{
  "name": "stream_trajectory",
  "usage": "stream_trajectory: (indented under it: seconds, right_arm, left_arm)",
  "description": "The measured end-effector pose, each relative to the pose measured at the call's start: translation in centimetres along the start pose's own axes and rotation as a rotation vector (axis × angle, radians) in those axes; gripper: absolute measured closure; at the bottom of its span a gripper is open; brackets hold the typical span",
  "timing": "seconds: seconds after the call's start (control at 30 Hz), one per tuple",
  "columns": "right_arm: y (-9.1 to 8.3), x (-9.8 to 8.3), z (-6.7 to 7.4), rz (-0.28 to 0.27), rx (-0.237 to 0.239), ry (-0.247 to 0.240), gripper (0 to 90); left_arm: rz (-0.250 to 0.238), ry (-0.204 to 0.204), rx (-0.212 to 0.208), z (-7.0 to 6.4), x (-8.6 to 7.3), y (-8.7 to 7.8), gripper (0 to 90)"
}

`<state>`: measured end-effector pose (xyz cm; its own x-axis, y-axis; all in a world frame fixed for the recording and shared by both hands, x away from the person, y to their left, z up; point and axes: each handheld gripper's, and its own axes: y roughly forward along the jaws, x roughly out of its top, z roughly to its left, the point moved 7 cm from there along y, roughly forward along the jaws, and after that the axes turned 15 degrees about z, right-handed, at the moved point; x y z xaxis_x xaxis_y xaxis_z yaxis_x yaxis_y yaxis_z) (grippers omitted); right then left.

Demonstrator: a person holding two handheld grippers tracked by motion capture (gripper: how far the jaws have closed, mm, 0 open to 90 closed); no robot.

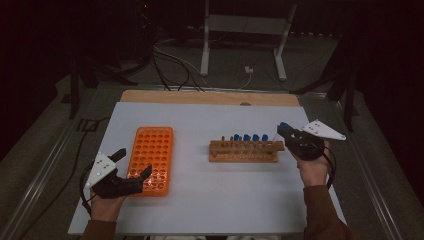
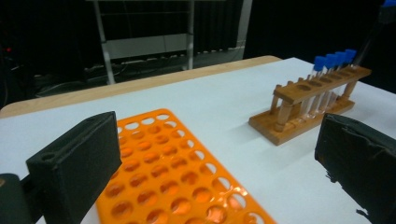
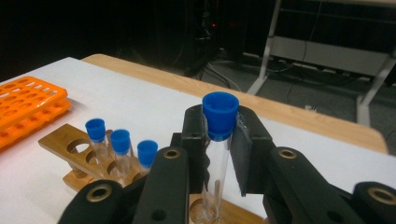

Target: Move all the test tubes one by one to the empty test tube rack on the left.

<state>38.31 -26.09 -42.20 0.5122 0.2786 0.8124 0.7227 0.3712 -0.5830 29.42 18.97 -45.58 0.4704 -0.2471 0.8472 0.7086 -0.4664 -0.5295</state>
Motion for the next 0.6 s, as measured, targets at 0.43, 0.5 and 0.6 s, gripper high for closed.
stream_trajectory:
  seconds: [0.43, 0.5, 0.6]
  right_arm:
    - [-1.8, 0.5, 1.1, -0.013, 0.031, -0.024, 76.1]
    - [-2.3, 0.6, 1.9, -0.023, 0.056, -0.038, 76.1]
    - [-2.4, 0.8, 2.9, -0.029, 0.078, -0.048, 76.1]
  left_arm:
    - [-0.021, 0.025, -0.05, -2.1, 2.8, 0.4, 1.0]
    - [-0.019, 0.03, -0.054, -2.5, 3.2, 0.7, 1.0]
    - [-0.017, 0.043, -0.068, -3.1, 3.8, 1.2, 1.0]
